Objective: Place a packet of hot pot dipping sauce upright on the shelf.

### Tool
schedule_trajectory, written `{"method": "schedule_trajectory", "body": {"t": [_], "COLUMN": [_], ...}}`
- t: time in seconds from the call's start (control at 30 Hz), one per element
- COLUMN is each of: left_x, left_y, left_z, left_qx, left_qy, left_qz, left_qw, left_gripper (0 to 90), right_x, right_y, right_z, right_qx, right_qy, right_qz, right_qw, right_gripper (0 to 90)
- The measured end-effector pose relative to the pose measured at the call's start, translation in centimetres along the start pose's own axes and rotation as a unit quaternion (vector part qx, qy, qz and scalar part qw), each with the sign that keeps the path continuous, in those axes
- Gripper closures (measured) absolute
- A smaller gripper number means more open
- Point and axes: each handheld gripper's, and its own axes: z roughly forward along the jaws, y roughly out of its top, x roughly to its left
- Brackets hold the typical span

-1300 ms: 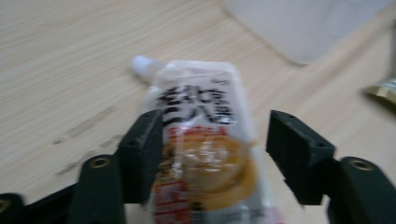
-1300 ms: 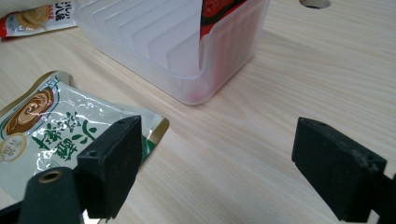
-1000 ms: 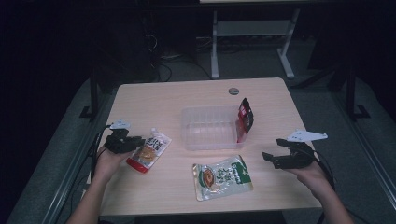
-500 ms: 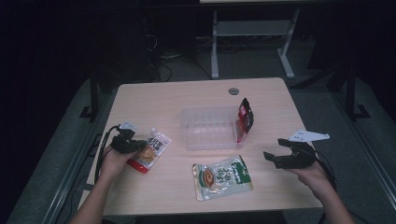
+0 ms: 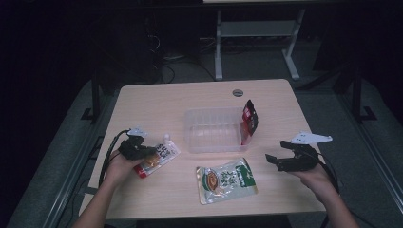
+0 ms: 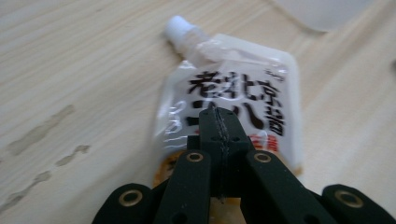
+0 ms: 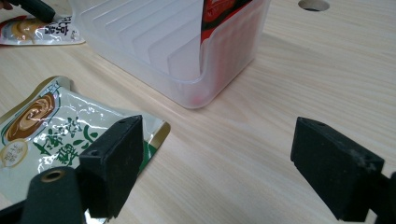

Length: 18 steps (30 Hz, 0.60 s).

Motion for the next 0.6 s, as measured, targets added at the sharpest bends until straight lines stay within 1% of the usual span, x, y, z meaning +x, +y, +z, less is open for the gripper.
{"method": "schedule_trajectory", "body": {"t": [0.03, 0.1, 0.13, 0.2, 0.23, 0.27, 0.33, 0.37, 0.43, 0.47, 0.5, 0.57, 0.6], "left_x": [0.0, -0.6, -0.7, -0.6, -0.3, 0.2, 1.3, 1.3, 2.7, 2.9, 3.0, 3.2, 3.3], "left_y": [0.0, 0.0, 0.1, 0.3, 0.5, 0.6, 0.9, 0.9, 1.4, 1.5, 1.5, 1.5, 1.4], "left_z": [0.0, 0.0, 0.0, -0.1, -0.1, -0.1, 0.0, 0.0, 0.3, 0.5, 0.6, 0.8, 1.1], "left_qx": [0.0, 0.005, 0.007, 0.004, 0.0, -0.002, 0.007, 0.007, 0.011, 0.014, 0.012, 0.009, 0.016], "left_qy": [0.0, -0.009, -0.007, 0.007, 0.021, 0.03, 0.046, 0.046, 0.056, 0.06, 0.063, 0.061, 0.061], "left_qz": [0.0, 0.008, 0.013, 0.02, 0.021, 0.009, -0.005, -0.005, -0.022, -0.022, -0.027, -0.028, -0.028], "left_qw": [1.0, 0.9999, 0.9999, 0.9998, 0.9996, 0.9995, 0.9989, 0.9989, 0.9981, 0.9978, 0.9976, 0.9977, 0.9976], "left_gripper": [89.9, 89.9, 89.9, 89.8, 89.8, 89.8, 89.8, 89.9, 89.8, 89.8, 89.8, 89.9, 89.8], "right_x": [0.1, 0.1, 0.0, 0.0, -0.1, -0.1, -0.1, -0.1, -0.1, 0.0, 0.0, 0.0, -0.1], "right_y": [-0.1, -0.1, -0.1, 0.0, 0.0, 0.1, 0.1, 0.1, 0.0, 0.1, 0.1, 0.1, 0.0], "right_z": [0.0, -0.1, -0.1, -0.1, 0.0, 0.0, 0.0, 0.0, 0.2, 0.2, 0.3, 0.3, 0.3], "right_qx": [0.0, 0.0, -0.001, -0.004, -0.005, -0.005, -0.003, -0.003, -0.001, 0.0, 0.001, 0.001, 0.001], "right_qy": [0.001, 0.0, 0.0, 0.0, 0.001, 0.001, 0.001, 0.001, 0.001, 0.001, 0.001, 0.001, 0.001], "right_qz": [0.002, 0.002, 0.002, 0.001, 0.002, 0.002, 0.002, 0.002, 0.002, 0.001, 0.002, 0.001, -0.001], "right_qw": [1.0, 1.0, 1.0, 1.0, 1.0, 1.0, 1.0, 1.0, 1.0, 1.0, 1.0, 1.0, 1.0], "right_gripper": [18.4, 18.4, 18.4, 18.4, 18.4, 18.4, 18.4, 18.4, 18.4, 18.4, 18.4, 18.4, 18.4]}}
